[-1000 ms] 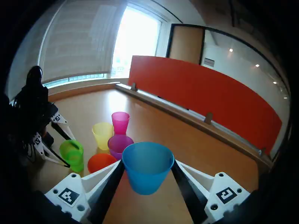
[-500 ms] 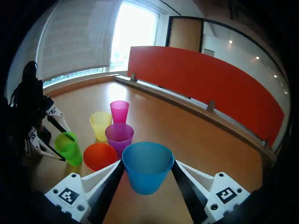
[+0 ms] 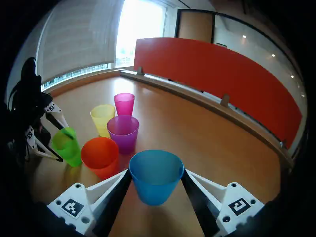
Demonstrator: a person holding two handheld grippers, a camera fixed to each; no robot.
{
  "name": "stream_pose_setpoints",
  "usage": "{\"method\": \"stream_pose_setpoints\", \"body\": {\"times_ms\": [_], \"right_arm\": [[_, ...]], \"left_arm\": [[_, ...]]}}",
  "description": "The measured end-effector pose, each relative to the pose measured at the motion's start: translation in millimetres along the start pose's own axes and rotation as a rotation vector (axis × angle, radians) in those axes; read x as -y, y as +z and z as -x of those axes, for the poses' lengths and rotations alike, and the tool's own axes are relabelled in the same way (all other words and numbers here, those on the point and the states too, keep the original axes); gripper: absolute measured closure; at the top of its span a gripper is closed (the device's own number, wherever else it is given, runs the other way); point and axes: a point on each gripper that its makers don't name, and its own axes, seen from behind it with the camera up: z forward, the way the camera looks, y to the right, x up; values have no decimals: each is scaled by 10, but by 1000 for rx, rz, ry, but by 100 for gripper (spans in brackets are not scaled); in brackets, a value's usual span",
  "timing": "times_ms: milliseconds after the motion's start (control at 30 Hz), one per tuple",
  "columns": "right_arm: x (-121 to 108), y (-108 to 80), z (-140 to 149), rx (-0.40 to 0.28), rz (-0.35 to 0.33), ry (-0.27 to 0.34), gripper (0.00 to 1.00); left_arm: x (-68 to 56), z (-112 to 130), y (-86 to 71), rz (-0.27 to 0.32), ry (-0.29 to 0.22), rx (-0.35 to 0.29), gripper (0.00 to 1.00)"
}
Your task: Pour water
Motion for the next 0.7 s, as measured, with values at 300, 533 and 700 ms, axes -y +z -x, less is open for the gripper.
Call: {"method": "stream_pose_setpoints", "body": {"times_ms": [300,533,700], "right_arm": [[5,29,109,25,0,1,8],[-11,34,196,43,3,-1,8],[-8,40,241,49,2,2,8]], "left_arm": [[-5,-9,-25,0,3,6,15],[-6,10,-54,3,10,18,15],[-12,23,-66,5,20,30,15]]}}
